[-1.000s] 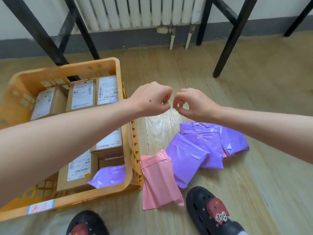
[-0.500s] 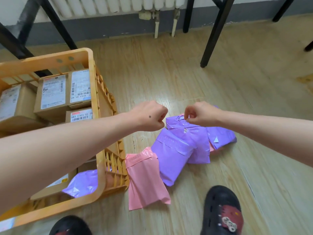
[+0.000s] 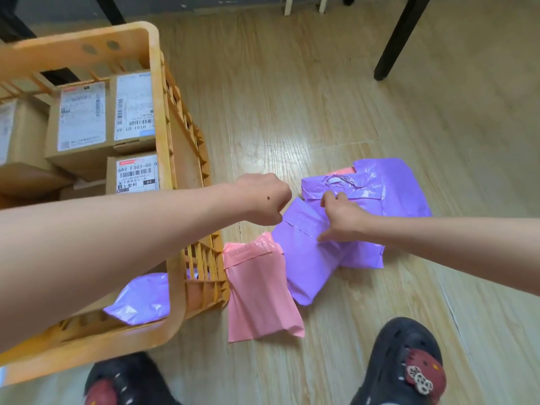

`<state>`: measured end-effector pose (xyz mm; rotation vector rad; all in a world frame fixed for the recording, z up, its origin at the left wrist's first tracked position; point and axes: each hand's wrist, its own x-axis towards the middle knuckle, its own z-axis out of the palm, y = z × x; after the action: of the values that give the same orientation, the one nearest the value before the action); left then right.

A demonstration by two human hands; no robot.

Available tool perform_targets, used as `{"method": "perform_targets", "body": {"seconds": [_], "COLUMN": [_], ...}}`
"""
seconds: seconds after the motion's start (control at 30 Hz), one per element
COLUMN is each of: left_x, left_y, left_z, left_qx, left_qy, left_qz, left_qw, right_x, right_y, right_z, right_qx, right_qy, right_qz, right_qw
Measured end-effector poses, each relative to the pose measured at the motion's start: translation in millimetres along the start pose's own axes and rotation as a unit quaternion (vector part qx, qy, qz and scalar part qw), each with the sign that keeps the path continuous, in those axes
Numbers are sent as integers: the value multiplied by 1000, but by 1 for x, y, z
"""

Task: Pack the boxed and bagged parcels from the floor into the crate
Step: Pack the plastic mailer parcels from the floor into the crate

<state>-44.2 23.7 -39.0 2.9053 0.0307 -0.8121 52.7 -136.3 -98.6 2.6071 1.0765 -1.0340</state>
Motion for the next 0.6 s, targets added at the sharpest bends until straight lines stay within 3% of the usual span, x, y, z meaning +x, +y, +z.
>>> {"method": "perform_targets", "body": {"seconds": [0.1, 0.33, 0.6], "left_x": [-3, -13, -21], "left_y": [-3, -8, -4], "left_z": [6, 3, 2], "left_qx": [1, -18, -12], "left_qy": [-7, 68, 76], "left_qz": [10, 38, 51], "left_qw": [1000, 997, 996], "right_x": [2, 6, 7], "right_y": [-6, -9, -13], "right_z": [0, -4, 11], "right_qx": [40, 101, 189], "right_qy": [-21, -40, -54], "right_qz": [27, 58, 131], "right_qw": [999, 992, 972]}}
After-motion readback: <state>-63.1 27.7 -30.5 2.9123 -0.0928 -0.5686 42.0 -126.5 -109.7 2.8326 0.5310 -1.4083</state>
